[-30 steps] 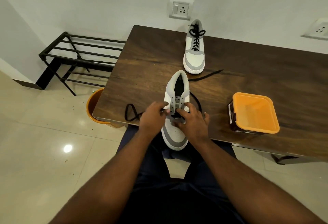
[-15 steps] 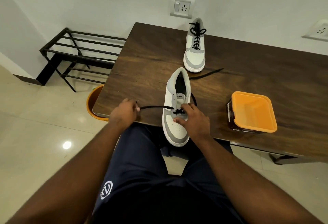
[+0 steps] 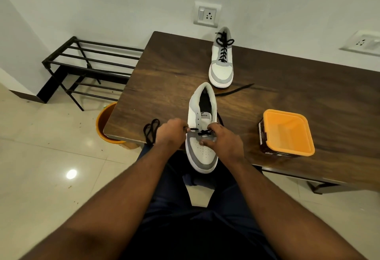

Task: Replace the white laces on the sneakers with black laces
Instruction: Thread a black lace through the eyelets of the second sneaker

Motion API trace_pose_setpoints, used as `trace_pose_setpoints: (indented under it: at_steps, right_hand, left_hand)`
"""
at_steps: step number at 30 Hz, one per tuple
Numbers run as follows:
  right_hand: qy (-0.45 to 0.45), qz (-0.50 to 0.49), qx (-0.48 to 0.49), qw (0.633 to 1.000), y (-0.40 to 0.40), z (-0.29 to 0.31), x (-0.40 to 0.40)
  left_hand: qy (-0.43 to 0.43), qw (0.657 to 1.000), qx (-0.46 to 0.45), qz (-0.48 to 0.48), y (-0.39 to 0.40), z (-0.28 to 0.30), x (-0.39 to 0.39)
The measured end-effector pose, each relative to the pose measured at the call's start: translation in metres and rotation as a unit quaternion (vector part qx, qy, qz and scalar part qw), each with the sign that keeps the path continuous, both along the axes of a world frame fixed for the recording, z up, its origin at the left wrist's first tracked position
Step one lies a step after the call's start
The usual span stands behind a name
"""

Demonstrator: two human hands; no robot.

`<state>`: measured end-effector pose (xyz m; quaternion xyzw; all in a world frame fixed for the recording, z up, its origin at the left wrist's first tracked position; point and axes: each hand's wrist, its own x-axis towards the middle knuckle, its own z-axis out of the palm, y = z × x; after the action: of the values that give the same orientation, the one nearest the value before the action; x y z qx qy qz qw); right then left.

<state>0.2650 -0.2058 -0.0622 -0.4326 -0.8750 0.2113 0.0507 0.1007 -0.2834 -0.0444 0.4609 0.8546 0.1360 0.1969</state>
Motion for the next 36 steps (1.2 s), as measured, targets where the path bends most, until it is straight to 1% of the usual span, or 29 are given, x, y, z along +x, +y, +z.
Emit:
trace_pose_setpoints:
  at_steps: [1,2,3,4,5,6,7,8,9,10,12,14,17,19,21,22,24,26,29,32,36]
  right_hand:
    - [0.019,-0.008,-0.002,1.000,0.000,-0.001,0.000]
    - [0.055,-0.012,-0.015,0.998,-0.002,-0.004,0.000]
    - [0.108,-0.014,-0.044,0.993,-0.004,-0.007,0.001]
    - [0.170,-0.020,-0.084,0.982,-0.006,-0.008,0.004]
    - [0.220,-0.037,-0.121,0.967,-0.007,-0.009,0.008]
    - [0.248,-0.064,-0.146,0.956,-0.008,-0.007,0.011]
    - [0.254,-0.098,-0.163,0.948,-0.007,-0.005,0.013]
    - [0.248,-0.128,-0.174,0.944,-0.005,-0.002,0.013]
    - [0.236,-0.150,-0.175,0.944,-0.001,0.000,0.013]
    - [0.224,-0.164,-0.169,0.946,0.003,0.001,0.012]
    - [0.208,-0.179,-0.142,0.951,0.009,0.004,0.006]
    - [0.209,-0.181,-0.117,0.954,0.012,0.006,-0.002]
    - [0.204,-0.182,-0.120,0.954,0.015,0.011,-0.015]
    - [0.174,-0.184,-0.129,0.959,0.015,0.013,-0.019]
    - [0.167,-0.189,-0.148,0.956,0.015,0.009,-0.020]
    - [0.176,-0.195,-0.160,0.951,0.015,0.007,-0.019]
    - [0.213,-0.218,-0.195,0.932,0.017,0.002,-0.017]
    - [0.248,-0.240,-0.245,0.906,0.018,-0.002,-0.014]
    - [0.298,-0.249,-0.310,0.868,0.019,-0.003,-0.010]
    - [0.313,-0.249,-0.330,0.855,0.019,-0.003,-0.009]
    - [0.320,-0.243,-0.337,0.851,0.018,-0.004,-0.008]
  left_hand:
    - [-0.003,1.000,-0.002,0.004,0.001,0.003,0.001]
    - [-0.025,1.000,0.009,0.016,-0.001,0.005,0.002]
    - [-0.068,0.996,0.040,0.040,-0.002,0.007,0.004]
    - [-0.135,0.984,0.084,0.080,-0.004,0.010,0.006]
    - [-0.224,0.958,0.127,0.127,-0.006,0.014,0.008]
    - [-0.317,0.919,0.160,0.170,-0.007,0.019,0.010]
    - [-0.393,0.881,0.178,0.193,-0.009,0.024,0.012]
    - [-0.439,0.859,0.179,0.194,-0.011,0.027,0.012]
    - [-0.464,0.849,0.174,0.180,-0.013,0.028,0.013]
    - [-0.474,0.850,0.168,0.157,-0.014,0.028,0.014]
    - [-0.456,0.870,0.148,0.115,-0.013,0.024,0.015]
    - [-0.423,0.892,0.127,0.100,-0.010,0.018,0.016]
    - [-0.401,0.898,0.128,0.130,0.002,0.016,0.018]
    - [-0.375,0.902,0.154,0.151,0.009,0.015,0.020]
    - [-0.368,0.897,0.184,0.164,0.016,0.014,0.025]
    - [-0.361,0.898,0.192,0.165,0.019,0.012,0.027]
    - [-0.329,0.910,0.198,0.156,0.025,0.008,0.032]
    - [-0.287,0.928,0.192,0.138,0.030,0.002,0.036]
    - [-0.218,0.957,0.160,0.105,0.032,-0.002,0.045]
    - [-0.190,0.968,0.138,0.091,0.036,0.001,0.052]
    - [-0.173,0.972,0.131,0.093,0.038,0.000,0.056]
